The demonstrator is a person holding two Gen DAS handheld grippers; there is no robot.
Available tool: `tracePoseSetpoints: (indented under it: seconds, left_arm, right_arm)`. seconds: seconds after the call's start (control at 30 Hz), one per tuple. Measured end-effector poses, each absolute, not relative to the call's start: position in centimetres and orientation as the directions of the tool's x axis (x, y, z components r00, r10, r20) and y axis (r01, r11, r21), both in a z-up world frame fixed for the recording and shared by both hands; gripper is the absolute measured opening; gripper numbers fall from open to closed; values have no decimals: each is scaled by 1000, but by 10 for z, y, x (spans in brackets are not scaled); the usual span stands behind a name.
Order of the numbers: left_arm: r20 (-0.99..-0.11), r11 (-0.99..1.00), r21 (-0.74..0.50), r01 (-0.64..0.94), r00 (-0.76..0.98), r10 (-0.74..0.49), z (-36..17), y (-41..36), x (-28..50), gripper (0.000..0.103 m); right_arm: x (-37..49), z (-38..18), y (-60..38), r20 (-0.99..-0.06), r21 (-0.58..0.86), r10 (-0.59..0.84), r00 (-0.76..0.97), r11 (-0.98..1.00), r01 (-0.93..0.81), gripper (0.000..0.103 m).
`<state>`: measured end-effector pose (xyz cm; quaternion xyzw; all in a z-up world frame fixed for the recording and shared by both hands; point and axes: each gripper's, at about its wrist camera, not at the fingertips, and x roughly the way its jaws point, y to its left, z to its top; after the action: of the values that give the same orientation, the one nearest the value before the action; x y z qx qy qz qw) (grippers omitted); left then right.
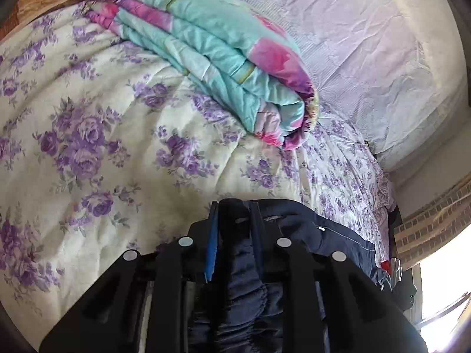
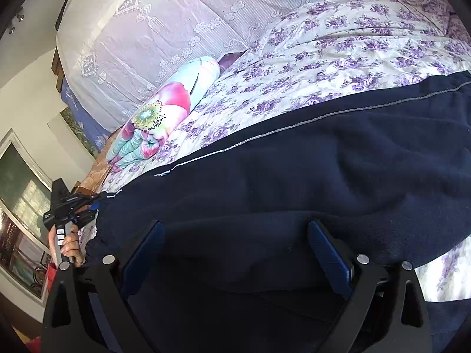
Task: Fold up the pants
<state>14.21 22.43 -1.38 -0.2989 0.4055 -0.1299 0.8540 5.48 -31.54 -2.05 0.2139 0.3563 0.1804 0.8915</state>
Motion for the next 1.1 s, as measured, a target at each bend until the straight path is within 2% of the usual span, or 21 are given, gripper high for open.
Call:
tracePoseSetpoints:
  seconds: [0.13,0.2,0.3,0.5,0.6,0.67,0.8,0.9,1.0,1.1]
  left_arm:
    - [-639,803,-595,-25,621,-453,-17,223,148,20]
    - [-658,794,-606,-49,592,-466,-27,224,155,30]
    - [-672,771,-632,-79,550,-495,-44,228,163,32]
    - [-644,731,-679,-64,531,-551,-47,235,163,31]
    - [-606,706,-707,-45,553,-572,-40,239,157,22]
    - [-572,680,-733,-30,568,-592,-37,244,155,20]
    - [-618,704,-707,-74,547,-564,-51,242,160,23]
    - [-621,702,-707,-80,545,-563,-53,240,161,27]
    - [-637,728,-682,-62,540,-550,-50,232,161,33]
    - [-676,799,-601,-30,552,-488,-40,216,159,33]
  right_arm:
    - [55,-21,-316,-559,510,475,680,843,-170,98]
    - [54,-21,-317,-557,514,478,680,841,-170,98]
    - [54,-21,-317,-556,515,479,679,840,-171,99]
    - [54,-21,-317,-556,516,479,679,840,-170,99]
    - [53,-21,-317,-553,523,485,678,835,-171,99]
    - [53,-21,-316,-552,527,487,677,833,-170,99]
    - [57,-22,-312,-579,509,478,660,845,-165,100]
    - [62,-19,-304,-626,457,459,630,871,-181,100]
    - [71,-3,-292,-703,322,416,577,909,-263,100]
    - [71,34,-284,-658,168,357,663,928,-333,100]
